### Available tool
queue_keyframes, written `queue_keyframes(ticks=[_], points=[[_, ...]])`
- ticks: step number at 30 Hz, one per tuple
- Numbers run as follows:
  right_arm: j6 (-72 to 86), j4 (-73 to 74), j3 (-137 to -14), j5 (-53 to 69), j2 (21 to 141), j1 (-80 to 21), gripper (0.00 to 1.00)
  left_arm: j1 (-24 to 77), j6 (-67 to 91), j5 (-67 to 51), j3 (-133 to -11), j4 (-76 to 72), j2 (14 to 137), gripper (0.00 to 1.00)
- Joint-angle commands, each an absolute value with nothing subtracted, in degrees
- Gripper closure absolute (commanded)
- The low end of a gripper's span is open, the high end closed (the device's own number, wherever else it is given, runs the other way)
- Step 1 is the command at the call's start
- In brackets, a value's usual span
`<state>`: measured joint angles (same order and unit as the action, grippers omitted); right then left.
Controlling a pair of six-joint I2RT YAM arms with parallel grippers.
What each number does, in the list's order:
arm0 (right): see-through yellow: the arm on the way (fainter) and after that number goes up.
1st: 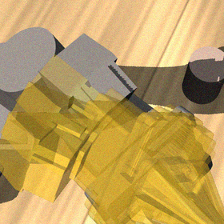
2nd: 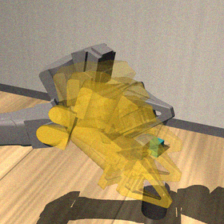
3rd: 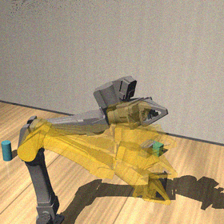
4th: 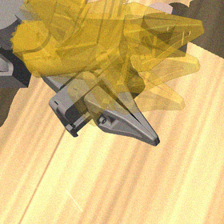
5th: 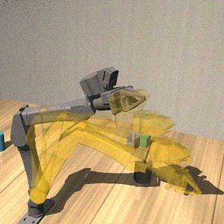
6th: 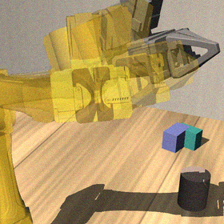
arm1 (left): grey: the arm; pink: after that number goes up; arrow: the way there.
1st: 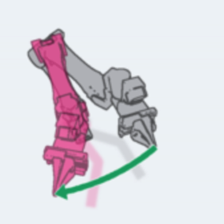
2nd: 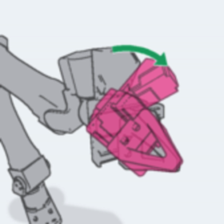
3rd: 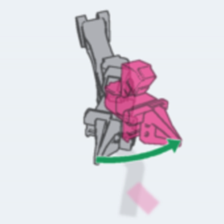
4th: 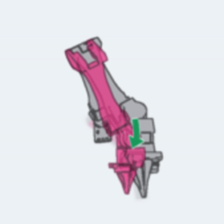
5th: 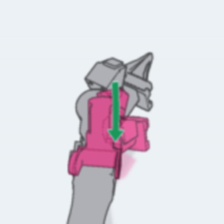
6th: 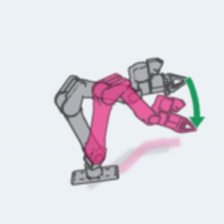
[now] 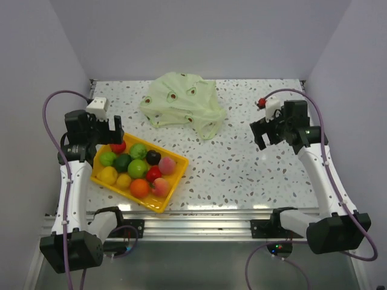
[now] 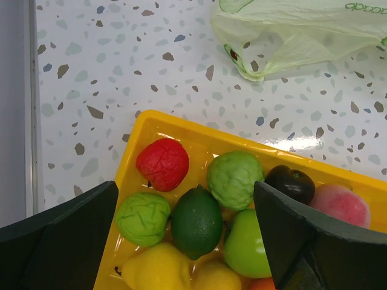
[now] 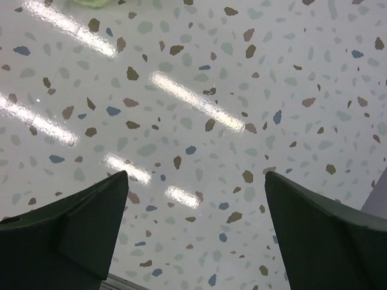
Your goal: Place the fake fruits into the plastic bag and tie a complex knot
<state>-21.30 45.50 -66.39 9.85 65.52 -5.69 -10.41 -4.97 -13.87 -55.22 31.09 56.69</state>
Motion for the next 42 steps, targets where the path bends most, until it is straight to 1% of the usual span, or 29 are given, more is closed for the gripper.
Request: queue_keyframes(ticks=[1, 7, 11, 16, 17, 21, 22, 27, 31, 35, 39, 41, 42], points=[[-22.1, 43.6, -71.5, 12.7, 69.2, -6.5, 0.01, -10.3, -4.2, -15.4, -55.9, 29.7, 56.3, 0.0], [-23.5, 40.4, -79.2, 10.0, 78.2, -10.5, 0.01, -10.3, -0.4, -14.2, -58.3, 30.3, 56.7, 0.0], [-25.7, 38.9, -84.0, 3.9, 84.8, -15.8, 0.01, -10.4, 5.0, -12.8, -58.4, 30.2, 55.7, 0.0], [-29.1, 33.9, -87.5, -7.7, 91.8, -26.6, 0.01, -10.4, 8.8, -10.4, -57.2, 29.0, 54.1, 0.0], [-29.4, 33.0, -87.7, -9.6, 94.1, -29.7, 0.01, -10.3, 8.9, -10.3, -56.5, 28.7, 53.8, 0.0], [-29.5, 29.4, -90.8, -16.7, 101.2, -35.7, 0.02, -10.4, 8.9, -11.0, -55.2, 28.6, 53.1, 0.0], [-29.5, 27.4, -91.3, -19.8, 102.3, -36.7, 0.01, -10.4, 8.8, -10.9, -54.9, 28.6, 53.1, 0.0], [-29.8, 21.5, -94.6, -26.8, 109.1, -42.8, 0.02, -10.4, 8.0, -10.9, -53.8, 28.5, 53.1, 0.0], [-30.9, 17.1, -98.2, -31.8, 115.5, -44.5, 0.01, -10.4, 8.2, -11.2, -54.1, 29.1, 53.8, 0.0], [-31.3, 19.2, -104.3, -32.4, 123.5, -44.6, 0.01, -10.4, 8.4, -11.8, -53.7, 29.1, 53.4, 0.0], [-32.2, 19.2, -107.4, -33.2, 127.4, -44.6, 0.01, -10.4, 8.5, -11.7, -53.1, 28.4, 52.9, 0.0], [-32.5, 19.9, -109.0, -33.7, 129.0, -44.5, 0.11, -10.4, 8.7, -11.4, -52.7, 27.7, 52.5, 0.0], [-32.8, 20.1, -109.3, -34.1, 129.4, -44.5, 0.21, -10.3, 9.0, -11.3, -52.6, 27.2, 52.3, 0.0]])
